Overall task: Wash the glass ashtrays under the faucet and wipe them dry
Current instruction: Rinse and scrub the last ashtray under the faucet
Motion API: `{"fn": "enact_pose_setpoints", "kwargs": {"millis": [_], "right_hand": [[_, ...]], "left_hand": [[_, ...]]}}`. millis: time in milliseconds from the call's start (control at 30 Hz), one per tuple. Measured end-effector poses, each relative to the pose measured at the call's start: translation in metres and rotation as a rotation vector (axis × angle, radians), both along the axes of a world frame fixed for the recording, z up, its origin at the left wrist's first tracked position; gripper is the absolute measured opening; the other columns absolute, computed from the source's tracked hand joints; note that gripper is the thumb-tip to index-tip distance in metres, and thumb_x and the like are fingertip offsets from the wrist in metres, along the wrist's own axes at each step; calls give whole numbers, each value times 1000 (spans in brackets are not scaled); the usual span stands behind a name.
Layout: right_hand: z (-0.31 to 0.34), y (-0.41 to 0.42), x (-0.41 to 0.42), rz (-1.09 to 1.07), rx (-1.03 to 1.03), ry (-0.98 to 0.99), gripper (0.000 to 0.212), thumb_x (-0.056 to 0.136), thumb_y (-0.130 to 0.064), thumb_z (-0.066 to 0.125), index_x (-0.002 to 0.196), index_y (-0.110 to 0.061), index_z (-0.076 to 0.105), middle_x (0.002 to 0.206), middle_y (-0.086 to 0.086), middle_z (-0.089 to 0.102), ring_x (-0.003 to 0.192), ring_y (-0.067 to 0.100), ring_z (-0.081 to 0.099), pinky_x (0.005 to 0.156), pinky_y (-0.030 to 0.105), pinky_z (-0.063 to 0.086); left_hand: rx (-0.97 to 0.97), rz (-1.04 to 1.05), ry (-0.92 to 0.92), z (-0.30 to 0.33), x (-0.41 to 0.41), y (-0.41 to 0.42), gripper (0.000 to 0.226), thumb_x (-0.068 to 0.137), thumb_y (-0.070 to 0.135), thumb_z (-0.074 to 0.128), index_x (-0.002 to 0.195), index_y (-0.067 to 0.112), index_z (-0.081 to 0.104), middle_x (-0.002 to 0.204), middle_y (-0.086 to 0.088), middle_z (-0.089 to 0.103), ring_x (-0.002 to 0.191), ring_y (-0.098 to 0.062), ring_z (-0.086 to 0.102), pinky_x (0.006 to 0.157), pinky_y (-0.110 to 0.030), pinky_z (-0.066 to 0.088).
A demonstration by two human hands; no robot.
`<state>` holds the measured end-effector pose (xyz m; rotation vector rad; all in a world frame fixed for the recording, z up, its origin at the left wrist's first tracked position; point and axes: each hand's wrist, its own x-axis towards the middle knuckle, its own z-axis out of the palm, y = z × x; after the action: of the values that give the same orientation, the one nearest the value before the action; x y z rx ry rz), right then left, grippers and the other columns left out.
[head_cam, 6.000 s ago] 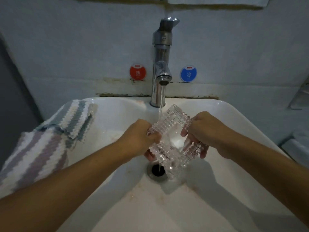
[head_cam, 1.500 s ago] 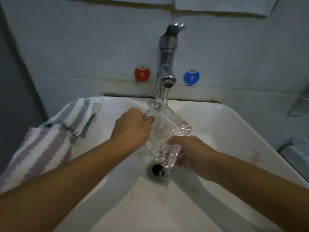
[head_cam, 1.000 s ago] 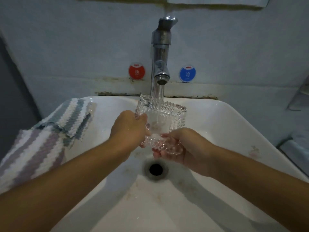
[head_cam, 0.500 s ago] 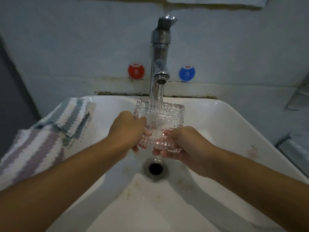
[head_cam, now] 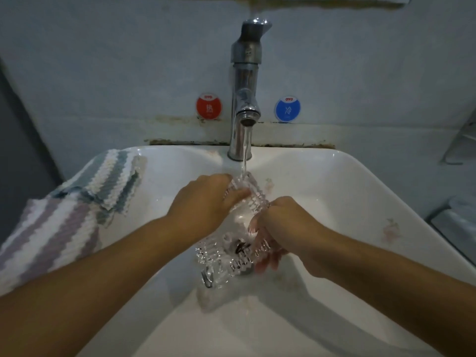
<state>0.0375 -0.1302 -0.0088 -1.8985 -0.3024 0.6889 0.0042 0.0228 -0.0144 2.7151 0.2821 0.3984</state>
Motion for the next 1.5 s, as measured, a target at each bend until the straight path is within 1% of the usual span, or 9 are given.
{"fn": "enact_pose_setpoints", "kwargs": {"millis": [100,267,433,567,667,833,1100,1233,1500], "right_hand": [[-4,0,6,-29,-50,-30,24,84,0,47,100,1,63,95,25,68,68,37,68,49,26,42],[8,-4,6,-25,-13,29,25,87,8,40,106,9,55,96,34,65,34,29,57,34,19,39],[12,-6,6,-5,-29,20,19,86,6,41,98,6,57,99,33,64,42,33,61,39,22,42],[21,-7,4,-6,16,-25,19,92,3,41,98,8,58,78,30,66,42,33,61,36,21,41],[26,-8,6,-54,42,-93,18,89,7,44,100,10,58,82,32,65,44,35,61,36,22,41],[27,-12,12,-140,73,-106,17,91,5,44,100,10,58,90,36,65,38,32,60,35,22,42],[25,-13,18,-286,109,-117,13,91,4,47,92,5,60,90,27,62,38,34,62,38,26,42],[23,-14,20,-313,127,-153,15,88,6,46,92,4,60,81,20,61,39,33,62,39,25,42],[20,-12,25,-150,17,-259,18,101,-10,46,98,4,57,78,22,68,49,33,69,42,29,51]], "left_hand": [[101,-35,48,-3,6,2,19,101,29,55,112,14,57,95,-6,73,85,-22,70,72,-35,55],[-86,-182,139,1,7,7,36,96,-5,49,125,16,46,103,-2,63,86,-15,61,69,-30,51],[-120,-195,50,1,7,10,4,101,24,55,104,21,54,87,3,67,72,-18,66,70,-37,58],[-31,4,-34,10,2,8,63,84,75,35,87,21,66,67,5,68,59,-9,66,68,-35,58],[-48,70,6,14,-1,5,73,77,83,25,80,19,59,69,4,66,63,-13,65,70,-38,56],[-604,99,-33,18,-3,0,18,99,24,61,115,17,58,104,-1,63,76,-11,59,58,-24,46],[-1049,42,52,2,-3,-19,64,69,4,75,128,16,56,110,-8,73,101,-28,71,88,-50,58],[-1203,28,136,-4,-2,-23,57,79,-10,55,130,17,53,119,-12,69,100,-31,71,75,-44,62],[-920,196,0,6,-13,-37,25,104,3,37,119,1,57,94,-15,67,59,-19,62,46,-26,48]]}}
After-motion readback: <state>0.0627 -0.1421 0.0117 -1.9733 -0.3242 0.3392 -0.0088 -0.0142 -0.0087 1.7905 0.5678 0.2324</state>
